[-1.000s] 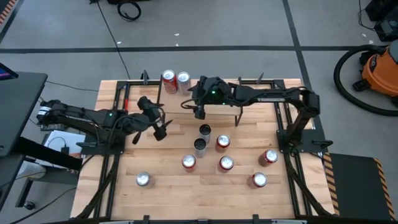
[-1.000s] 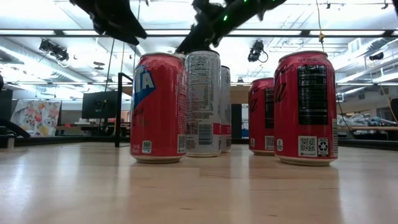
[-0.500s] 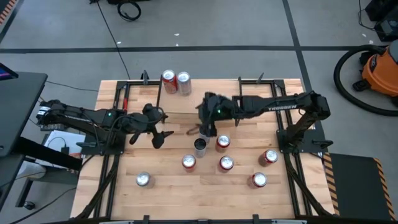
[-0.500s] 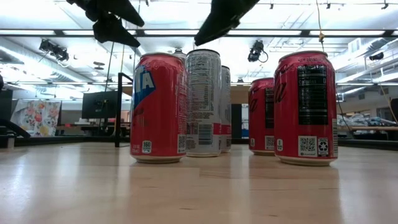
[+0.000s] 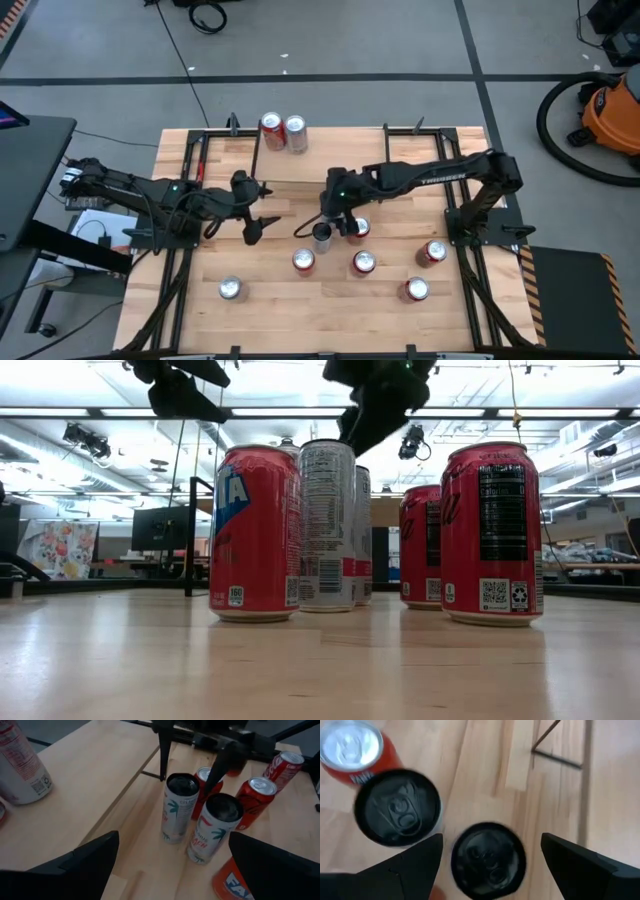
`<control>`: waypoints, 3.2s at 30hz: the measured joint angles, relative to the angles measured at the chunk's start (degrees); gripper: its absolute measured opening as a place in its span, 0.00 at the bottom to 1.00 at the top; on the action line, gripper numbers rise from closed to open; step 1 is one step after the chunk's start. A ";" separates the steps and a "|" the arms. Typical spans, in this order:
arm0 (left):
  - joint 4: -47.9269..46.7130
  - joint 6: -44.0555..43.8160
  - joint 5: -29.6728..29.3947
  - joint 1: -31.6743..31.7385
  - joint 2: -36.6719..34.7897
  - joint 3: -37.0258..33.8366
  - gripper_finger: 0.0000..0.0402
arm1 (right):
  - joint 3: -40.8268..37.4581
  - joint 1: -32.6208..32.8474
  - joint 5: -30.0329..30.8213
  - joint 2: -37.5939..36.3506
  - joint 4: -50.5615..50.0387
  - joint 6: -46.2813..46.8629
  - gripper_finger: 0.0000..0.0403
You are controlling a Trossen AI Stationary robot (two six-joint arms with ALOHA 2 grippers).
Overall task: Place canned beverage on shelf
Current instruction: Put the top white soda can on the shelf
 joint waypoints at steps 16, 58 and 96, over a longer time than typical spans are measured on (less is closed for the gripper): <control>-1.03 0.26 -0.02 0.00 0.01 0.00 0.97 | -2.16 -0.44 -1.53 0.63 -0.28 3.04 0.72; -0.98 1.90 -0.83 0.07 0.02 0.00 0.97 | 5.28 -9.88 -4.53 -15.29 1.15 -5.66 0.66; -1.00 1.27 -1.01 1.42 0.02 0.00 0.97 | 38.76 -35.01 -25.02 9.88 -22.23 -25.00 0.66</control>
